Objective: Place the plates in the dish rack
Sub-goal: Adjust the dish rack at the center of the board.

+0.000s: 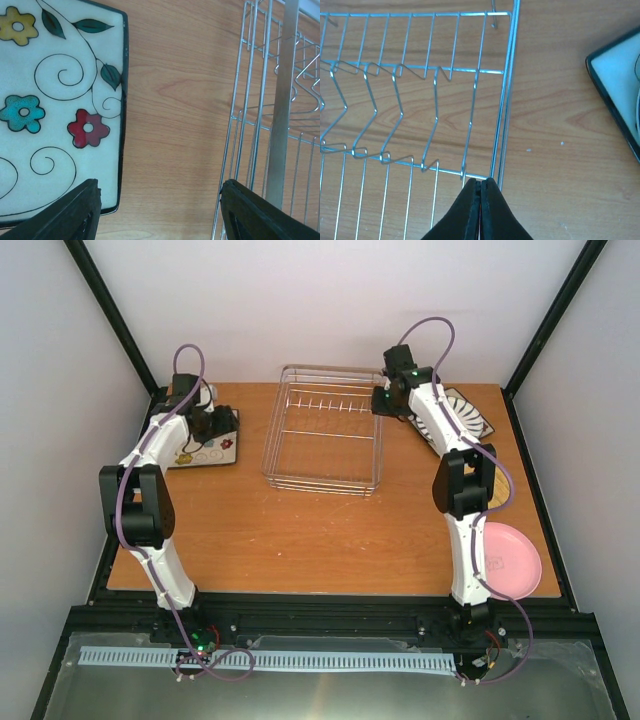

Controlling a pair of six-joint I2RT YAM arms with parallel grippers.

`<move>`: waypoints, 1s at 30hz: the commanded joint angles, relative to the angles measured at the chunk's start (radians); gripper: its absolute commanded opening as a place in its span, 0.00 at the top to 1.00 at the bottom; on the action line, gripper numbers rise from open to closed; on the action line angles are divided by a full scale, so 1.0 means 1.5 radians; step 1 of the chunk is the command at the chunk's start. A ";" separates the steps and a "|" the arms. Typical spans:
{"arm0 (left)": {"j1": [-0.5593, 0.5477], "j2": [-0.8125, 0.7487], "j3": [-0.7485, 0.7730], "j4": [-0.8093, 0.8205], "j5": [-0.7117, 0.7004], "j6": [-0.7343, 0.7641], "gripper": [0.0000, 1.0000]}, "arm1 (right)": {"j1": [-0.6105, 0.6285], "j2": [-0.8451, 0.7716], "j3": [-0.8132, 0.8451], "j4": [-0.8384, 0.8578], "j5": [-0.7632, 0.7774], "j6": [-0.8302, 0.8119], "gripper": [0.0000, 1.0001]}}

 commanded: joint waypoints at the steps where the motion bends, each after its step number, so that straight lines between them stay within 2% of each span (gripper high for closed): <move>1: -0.003 -0.027 -0.008 0.011 -0.001 -0.001 0.33 | 0.003 0.021 0.042 -0.021 0.022 -0.041 0.97; 7: -0.003 -0.028 -0.023 0.018 0.005 -0.002 0.34 | 0.001 0.041 0.077 -0.054 0.055 -0.073 0.96; 9: -0.003 -0.028 -0.019 0.016 0.004 0.002 0.33 | 0.001 0.030 0.066 -0.060 0.053 -0.071 0.89; 11: -0.003 -0.028 -0.016 0.017 0.003 0.003 0.33 | 0.001 -0.005 0.014 -0.030 0.055 -0.068 0.76; 12: -0.003 -0.027 -0.016 0.017 0.002 0.004 0.33 | 0.001 -0.023 -0.012 -0.011 0.057 -0.067 0.72; 16: -0.003 -0.026 -0.017 0.019 0.002 0.003 0.33 | 0.001 -0.028 -0.027 -0.012 0.054 -0.062 0.71; 20: -0.003 -0.024 -0.016 0.017 -0.001 0.006 0.33 | 0.001 -0.016 -0.027 -0.007 0.043 -0.055 0.75; 25: -0.003 -0.024 -0.015 0.014 -0.006 0.007 0.33 | 0.001 0.004 0.003 -0.014 0.043 -0.065 0.95; 30: -0.003 -0.021 -0.022 0.014 -0.008 0.009 0.33 | 0.001 0.027 0.031 -0.024 0.048 -0.101 0.97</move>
